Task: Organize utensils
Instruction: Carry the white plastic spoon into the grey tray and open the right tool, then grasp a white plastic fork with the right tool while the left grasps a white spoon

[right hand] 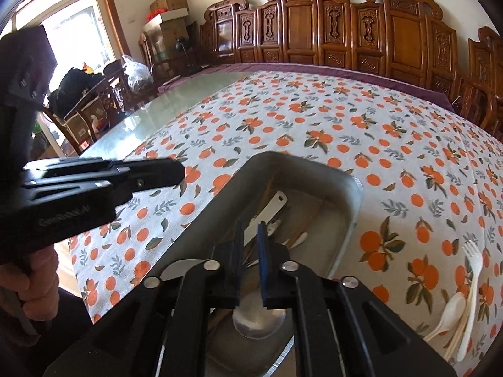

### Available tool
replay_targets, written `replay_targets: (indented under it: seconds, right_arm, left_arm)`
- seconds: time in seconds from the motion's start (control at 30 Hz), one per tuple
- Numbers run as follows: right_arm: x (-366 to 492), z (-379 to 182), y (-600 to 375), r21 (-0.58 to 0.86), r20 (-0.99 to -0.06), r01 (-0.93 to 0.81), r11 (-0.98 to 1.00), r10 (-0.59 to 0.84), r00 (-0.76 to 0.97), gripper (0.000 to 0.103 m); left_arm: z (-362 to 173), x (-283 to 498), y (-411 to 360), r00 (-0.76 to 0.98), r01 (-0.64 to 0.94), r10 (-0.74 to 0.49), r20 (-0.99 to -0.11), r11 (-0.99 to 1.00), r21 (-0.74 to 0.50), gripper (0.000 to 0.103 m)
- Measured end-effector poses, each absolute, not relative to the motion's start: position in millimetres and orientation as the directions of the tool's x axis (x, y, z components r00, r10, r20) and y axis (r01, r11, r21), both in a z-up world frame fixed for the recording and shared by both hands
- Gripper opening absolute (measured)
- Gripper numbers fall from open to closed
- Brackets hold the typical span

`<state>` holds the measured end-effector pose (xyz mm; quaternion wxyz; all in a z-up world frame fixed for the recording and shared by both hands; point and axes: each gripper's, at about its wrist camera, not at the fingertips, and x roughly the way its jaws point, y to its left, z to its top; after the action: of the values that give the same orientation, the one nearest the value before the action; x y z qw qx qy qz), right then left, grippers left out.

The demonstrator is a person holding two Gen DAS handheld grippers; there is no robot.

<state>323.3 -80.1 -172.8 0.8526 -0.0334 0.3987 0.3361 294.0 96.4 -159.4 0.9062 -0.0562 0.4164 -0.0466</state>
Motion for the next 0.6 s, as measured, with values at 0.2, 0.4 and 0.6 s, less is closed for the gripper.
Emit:
replay_targets:
  seconds: [0.2,0.4,0.6]
  right_arm:
    - [319,-152,-135,0.186,-0.683,-0.547,0.816,0.508,0.525,0.011]
    - [319,-143,-201,0.099,-0.681,-0.457,0.884,0.395,0.616,0.011]
    - [322,-161,-254,0.009,-0.715,-0.359,0.933,0.257,0.65,0.011]
  left_arm:
    - [-157,293,80,0.65,0.07,-0.158,-0.744,0.986,-0.148,0.007]
    - [-153,291,48,0.653,0.136,-0.202,-0.73,0.979,-0.15,0.032]
    - [-155,290,15,0.637,0.195,-0.241,-0.733,0.969,-0.149,0.048]
